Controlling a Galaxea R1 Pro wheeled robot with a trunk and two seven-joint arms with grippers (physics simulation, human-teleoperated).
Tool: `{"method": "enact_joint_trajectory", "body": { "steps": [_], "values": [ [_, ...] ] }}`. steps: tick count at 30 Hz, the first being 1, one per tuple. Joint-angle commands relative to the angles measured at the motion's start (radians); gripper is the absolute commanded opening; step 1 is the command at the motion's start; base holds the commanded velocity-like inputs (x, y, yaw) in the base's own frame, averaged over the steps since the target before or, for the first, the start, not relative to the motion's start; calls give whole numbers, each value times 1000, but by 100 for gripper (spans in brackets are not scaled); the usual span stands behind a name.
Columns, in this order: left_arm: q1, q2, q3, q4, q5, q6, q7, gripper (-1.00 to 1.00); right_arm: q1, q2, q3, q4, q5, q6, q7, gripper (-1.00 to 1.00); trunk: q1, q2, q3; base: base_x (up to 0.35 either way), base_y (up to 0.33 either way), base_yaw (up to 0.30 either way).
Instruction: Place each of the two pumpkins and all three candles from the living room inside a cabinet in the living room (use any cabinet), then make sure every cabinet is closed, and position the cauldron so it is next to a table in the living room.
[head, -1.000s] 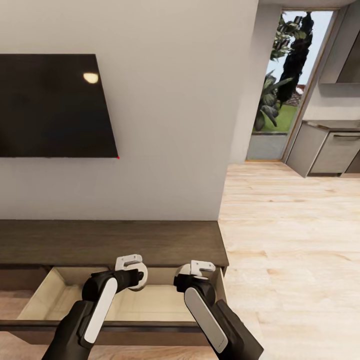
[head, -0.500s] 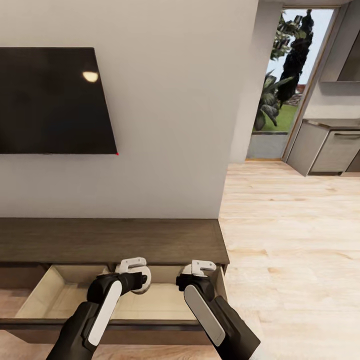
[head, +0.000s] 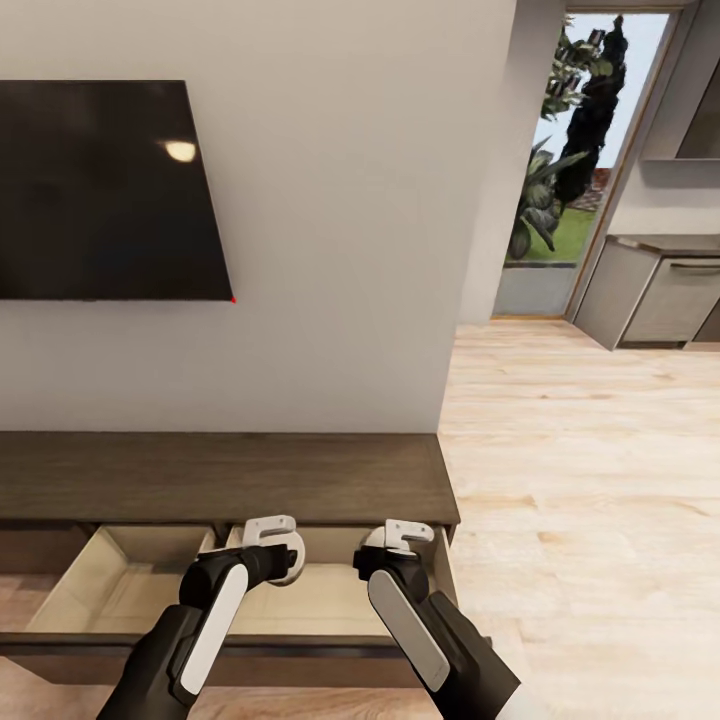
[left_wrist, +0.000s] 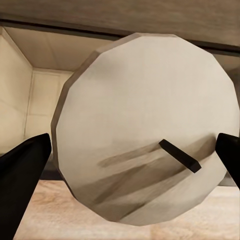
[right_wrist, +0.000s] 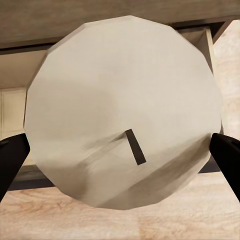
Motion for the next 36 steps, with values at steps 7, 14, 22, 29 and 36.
{"method": "enact_joint_trajectory", "body": {
  "steps": [7, 14, 22, 29, 36],
  "values": [
    [0, 4, 4, -6, 0, 1, -1, -100, 0, 0, 0, 1, 0, -2, 0, -100, 27, -49, -22, 0, 0, 0],
    [0, 1, 2, -6, 1, 1, -1, -100, 0, 0, 0, 1, 0, -2, 0, -100, 54, -98, -44, 0, 0, 0],
    [0, 0, 0, -6, 2, 1, -1, -100, 0, 0, 0, 1, 0, -2, 0, -100, 84, -154, -69, 0, 0, 0],
    [0, 0, 0, -6, 2, 1, -1, -100, 0, 0, 0, 1, 0, -2, 0, -100, 111, -203, -91, 0, 0, 0],
    [0, 0, 0, -6, 2, 2, -1, -100, 0, 0, 0, 1, 0, -2, 0, -100, 138, -252, -113, 0, 0, 0]
  ]
}}
